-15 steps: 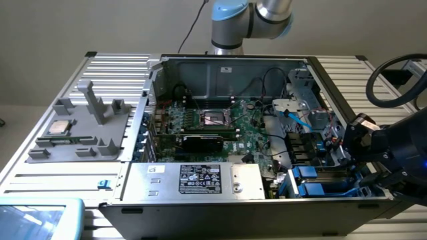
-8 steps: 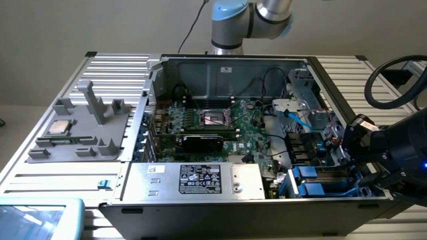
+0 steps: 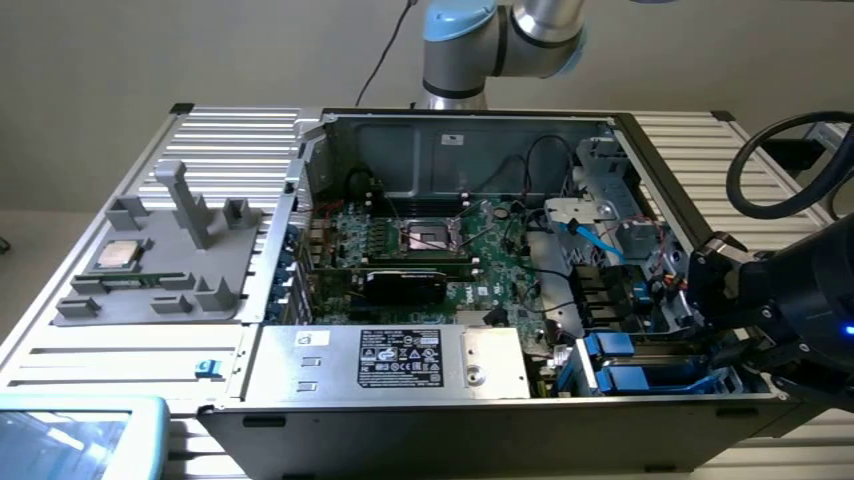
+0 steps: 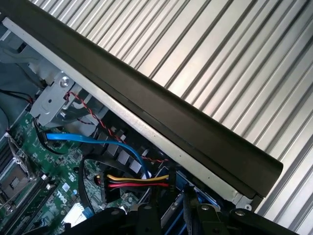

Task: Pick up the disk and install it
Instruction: 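Insert the first disk wire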

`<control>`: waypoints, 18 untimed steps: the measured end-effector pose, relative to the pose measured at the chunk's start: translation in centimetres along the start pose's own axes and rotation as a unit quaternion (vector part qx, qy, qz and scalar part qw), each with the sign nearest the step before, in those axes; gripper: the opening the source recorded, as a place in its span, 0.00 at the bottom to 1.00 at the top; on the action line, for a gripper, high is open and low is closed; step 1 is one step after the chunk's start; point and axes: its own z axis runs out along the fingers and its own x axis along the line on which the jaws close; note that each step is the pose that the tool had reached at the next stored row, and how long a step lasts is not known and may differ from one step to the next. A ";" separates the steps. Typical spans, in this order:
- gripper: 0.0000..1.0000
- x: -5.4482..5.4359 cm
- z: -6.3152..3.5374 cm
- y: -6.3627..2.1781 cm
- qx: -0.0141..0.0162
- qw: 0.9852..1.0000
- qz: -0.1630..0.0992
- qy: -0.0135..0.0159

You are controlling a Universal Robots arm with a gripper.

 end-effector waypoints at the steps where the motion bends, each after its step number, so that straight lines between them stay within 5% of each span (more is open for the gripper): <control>1: 0.32 0.0 0.01 0.01 0.000 1.000 0.000 0.000; 9: 0.32 0.1 0.07 0.04 0.000 1.000 -0.001 0.000; 14: 0.17 0.1 0.07 0.05 0.000 1.000 -0.001 0.000; 18: 0.17 0.1 0.07 0.05 0.000 1.000 -0.001 0.000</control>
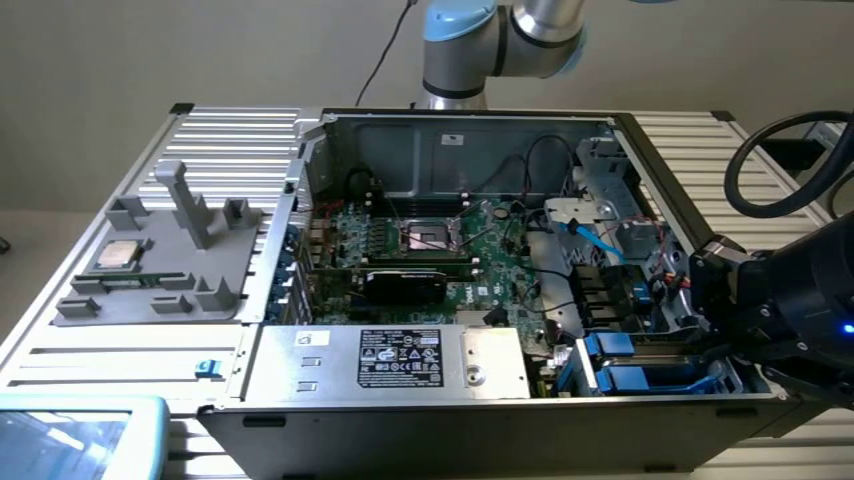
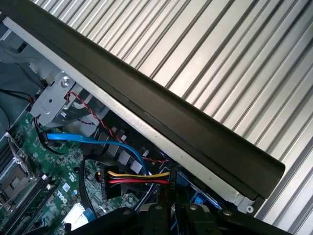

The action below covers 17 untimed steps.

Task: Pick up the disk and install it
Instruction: 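Insert the first disk wire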

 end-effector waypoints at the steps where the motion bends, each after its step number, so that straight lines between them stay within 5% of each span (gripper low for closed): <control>1: 0.17 0.0 0.00 0.00 0.000 1.000 0.000 0.000; 17: 0.17 0.5 -0.37 -0.22 -0.001 1.000 0.003 -0.001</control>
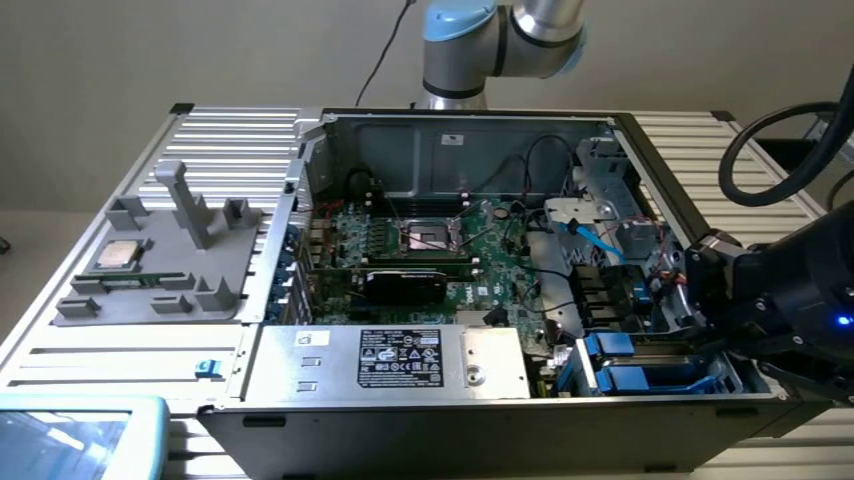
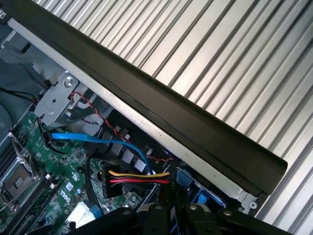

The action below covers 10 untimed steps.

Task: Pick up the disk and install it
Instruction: 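Insert the first disk wire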

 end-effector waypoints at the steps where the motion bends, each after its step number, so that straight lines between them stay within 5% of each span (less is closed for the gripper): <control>1: 0.17 0.1 -0.01 -0.11 0.000 1.000 0.001 0.000; 10: 0.17 0.3 -0.03 -0.43 0.000 1.000 0.003 -0.002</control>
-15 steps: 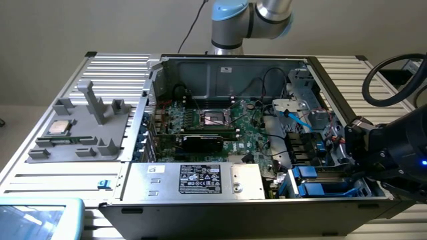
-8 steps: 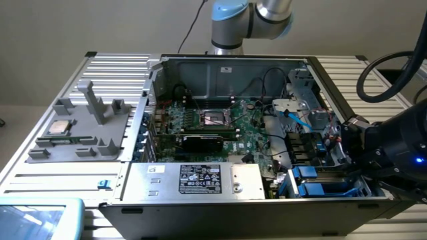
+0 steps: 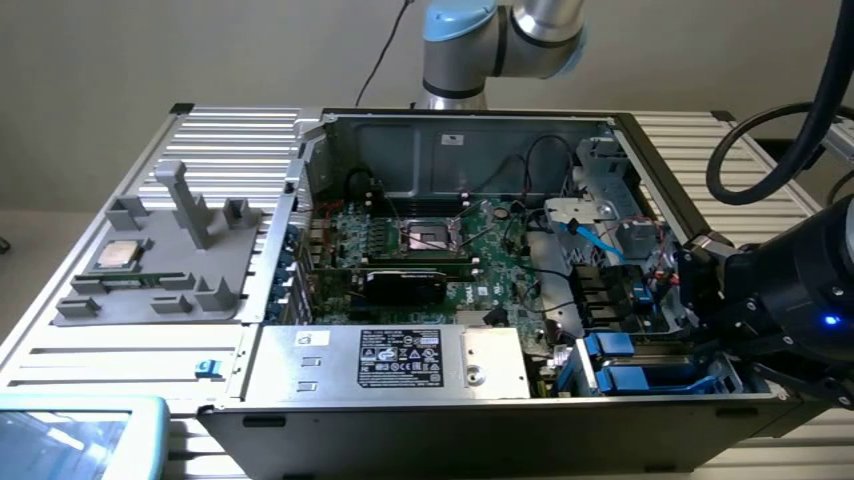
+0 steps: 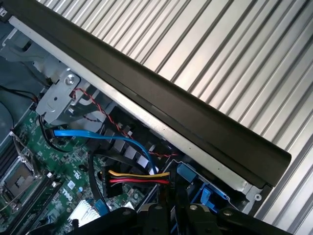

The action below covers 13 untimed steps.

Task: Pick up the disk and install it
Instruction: 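Insert the first disk wire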

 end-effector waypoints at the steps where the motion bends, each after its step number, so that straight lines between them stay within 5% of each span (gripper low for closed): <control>1: 0.17 0.0 -0.01 0.00 0.002 1.000 0.000 -0.002; 5: 0.17 0.1 0.01 -0.02 0.008 1.000 -0.001 -0.012; 10: 0.17 0.2 0.02 -0.09 0.010 1.000 0.001 -0.015; 13: 0.17 0.3 0.03 -0.13 0.015 1.000 0.001 -0.024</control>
